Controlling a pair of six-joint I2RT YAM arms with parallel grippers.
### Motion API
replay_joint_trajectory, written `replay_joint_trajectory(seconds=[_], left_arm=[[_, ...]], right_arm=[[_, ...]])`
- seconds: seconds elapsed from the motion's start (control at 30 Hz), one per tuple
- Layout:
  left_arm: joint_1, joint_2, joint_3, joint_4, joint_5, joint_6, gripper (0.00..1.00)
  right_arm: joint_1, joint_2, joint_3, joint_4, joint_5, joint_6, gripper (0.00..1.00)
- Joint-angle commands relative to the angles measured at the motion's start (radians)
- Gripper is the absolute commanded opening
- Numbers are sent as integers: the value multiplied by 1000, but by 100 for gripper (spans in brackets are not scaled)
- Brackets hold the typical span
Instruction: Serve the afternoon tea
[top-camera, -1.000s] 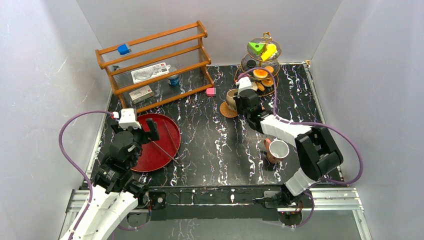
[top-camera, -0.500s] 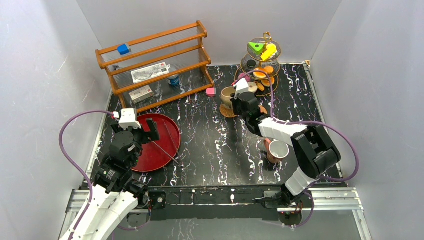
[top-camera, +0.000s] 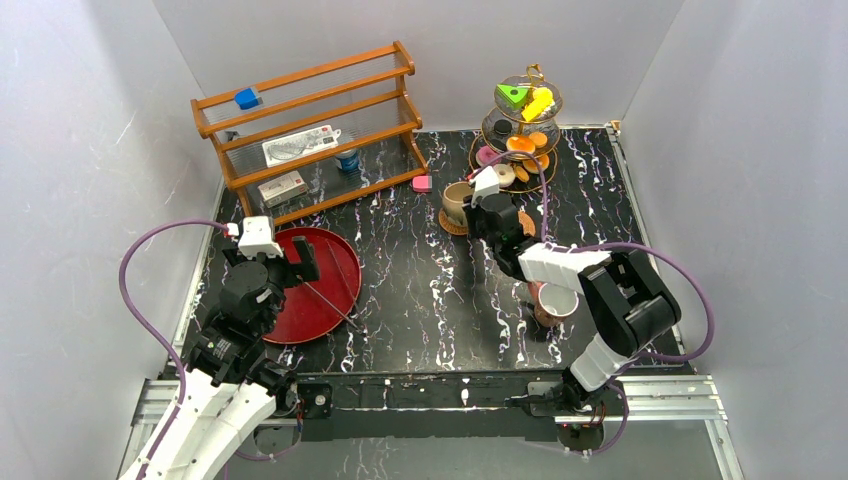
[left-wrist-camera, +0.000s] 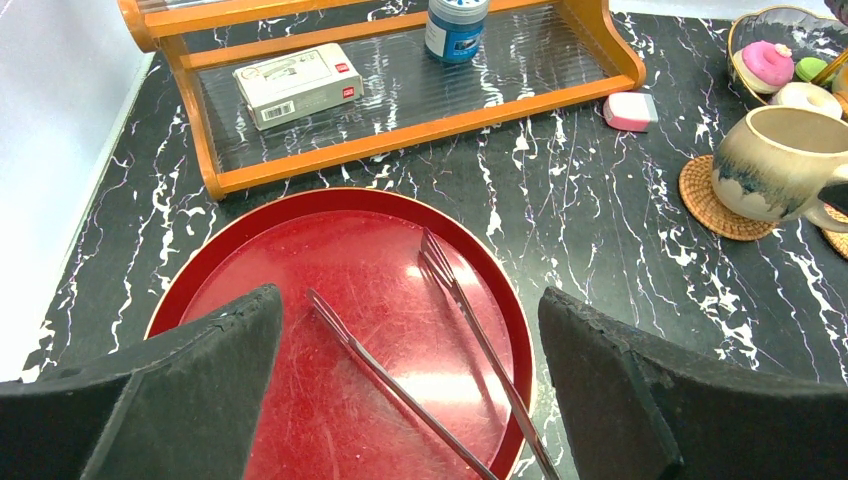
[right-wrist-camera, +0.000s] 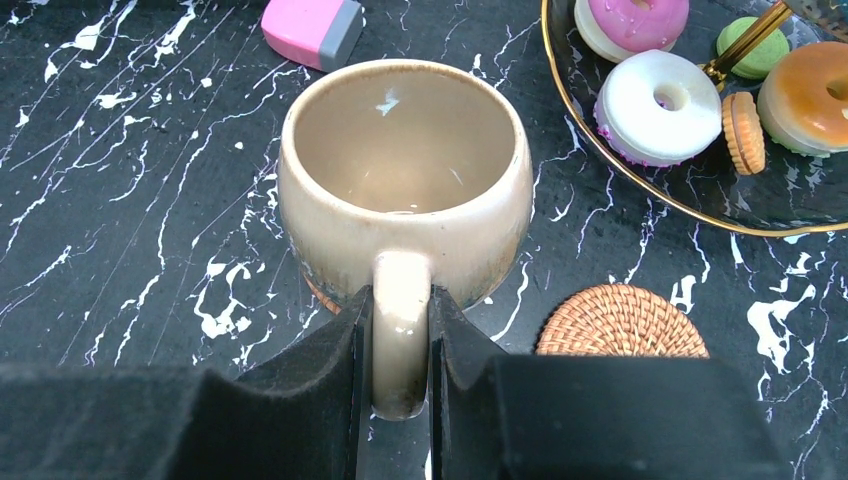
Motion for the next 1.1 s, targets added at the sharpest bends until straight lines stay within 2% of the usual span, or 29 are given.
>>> replay_joint_trajectory(seconds=[0.0,0.27,1.07], left_arm=[[-3,2,17,7,-11,4,95],[-3,1,15,5,-14,4,95],[-3,8,18,1,-20,3,95]], right_arm=[[4,-8,-20,209,-18,11,0],[3,-49,-103,314,-20,5,0],[5,-15,37,345,-10,-22,0]])
